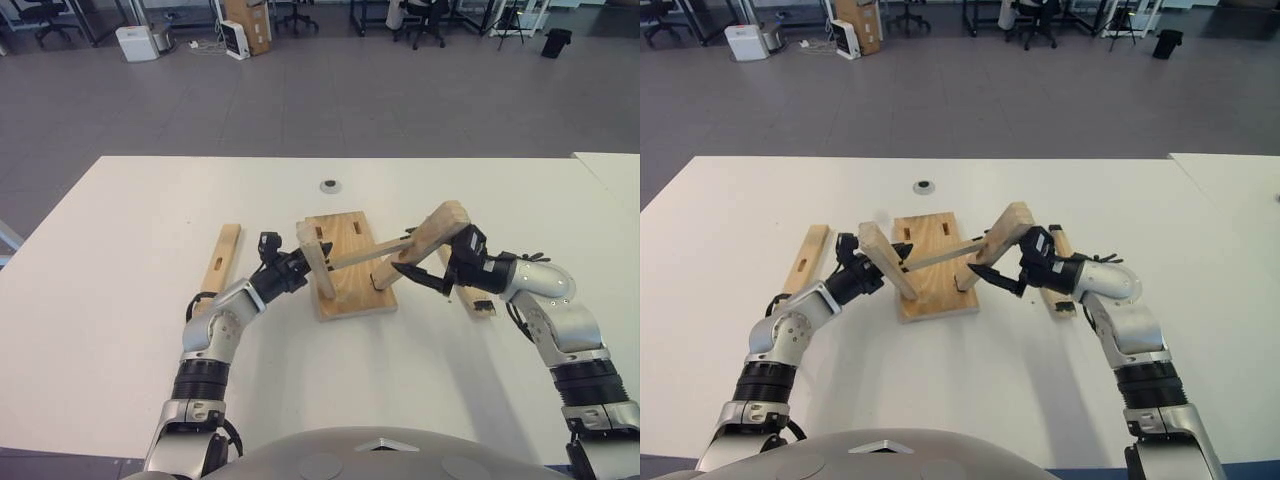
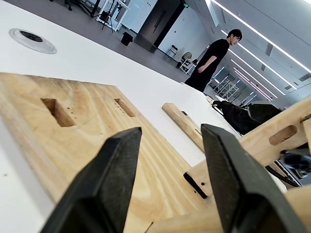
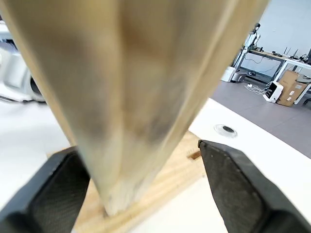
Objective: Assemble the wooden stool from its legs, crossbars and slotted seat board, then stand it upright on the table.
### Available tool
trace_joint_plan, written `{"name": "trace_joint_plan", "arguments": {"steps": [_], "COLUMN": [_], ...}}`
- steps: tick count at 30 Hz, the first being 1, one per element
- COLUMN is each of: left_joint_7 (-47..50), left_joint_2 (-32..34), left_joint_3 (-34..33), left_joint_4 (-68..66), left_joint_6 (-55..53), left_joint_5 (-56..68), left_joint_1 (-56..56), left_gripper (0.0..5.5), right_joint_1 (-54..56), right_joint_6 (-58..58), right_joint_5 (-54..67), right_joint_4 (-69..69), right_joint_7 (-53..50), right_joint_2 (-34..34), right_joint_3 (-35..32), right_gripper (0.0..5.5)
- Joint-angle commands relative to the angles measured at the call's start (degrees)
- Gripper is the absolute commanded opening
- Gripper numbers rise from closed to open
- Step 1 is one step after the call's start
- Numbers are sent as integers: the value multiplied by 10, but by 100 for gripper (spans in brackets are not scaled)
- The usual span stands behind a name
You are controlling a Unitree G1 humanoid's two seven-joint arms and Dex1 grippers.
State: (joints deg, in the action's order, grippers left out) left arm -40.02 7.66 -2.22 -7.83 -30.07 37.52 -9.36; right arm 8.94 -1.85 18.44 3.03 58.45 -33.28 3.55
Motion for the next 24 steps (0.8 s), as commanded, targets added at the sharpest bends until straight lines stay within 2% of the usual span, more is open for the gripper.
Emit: {"name": "trace_joint_plan", "arguments": {"steps": [1, 4, 7, 11, 16, 18, 21, 23, 24], "left_joint_7": [0, 3, 8, 19, 22, 20, 17, 17, 17], "left_joint_2": [-6, -10, -11, -18, -19, -16, -11, -11, -12], "left_joint_3": [8, 11, 9, -2, -15, -18, -19, -18, -17], "left_joint_4": [3, 9, 17, 26, 23, 20, 16, 14, 13], "left_joint_6": [1, 2, 5, 10, 14, 11, 7, 7, 7], "left_joint_5": [-11, -11, -9, -3, -3, -3, -4, -6, -7], "left_joint_1": [0, 6, 20, 30, 26, 20, 14, 12, 11], "left_gripper": [224, 224, 224, 224, 224, 224, 224, 224, 224], "right_joint_1": [65, 79, 42, 5, 5, 34, 61, 34, 6], "right_joint_6": [60, 81, 69, 11, -91, -95, -50, -4, 30], "right_joint_5": [-63, -67, -43, -3, 61, 33, -94, -218, -316], "right_joint_4": [95, 118, 65, -72, -219, -268, -338, -353, -323], "right_joint_7": [-6, -10, -21, -79, -136, -206, -312, -364, -381], "right_joint_2": [1, 7, -16, -43, -59, -39, 7, 39, 30], "right_joint_3": [18, 12, -32, -120, -181, -191, -130, -38, 27], "right_gripper": [383, 383, 383, 383, 383, 383, 383, 383, 383]}}
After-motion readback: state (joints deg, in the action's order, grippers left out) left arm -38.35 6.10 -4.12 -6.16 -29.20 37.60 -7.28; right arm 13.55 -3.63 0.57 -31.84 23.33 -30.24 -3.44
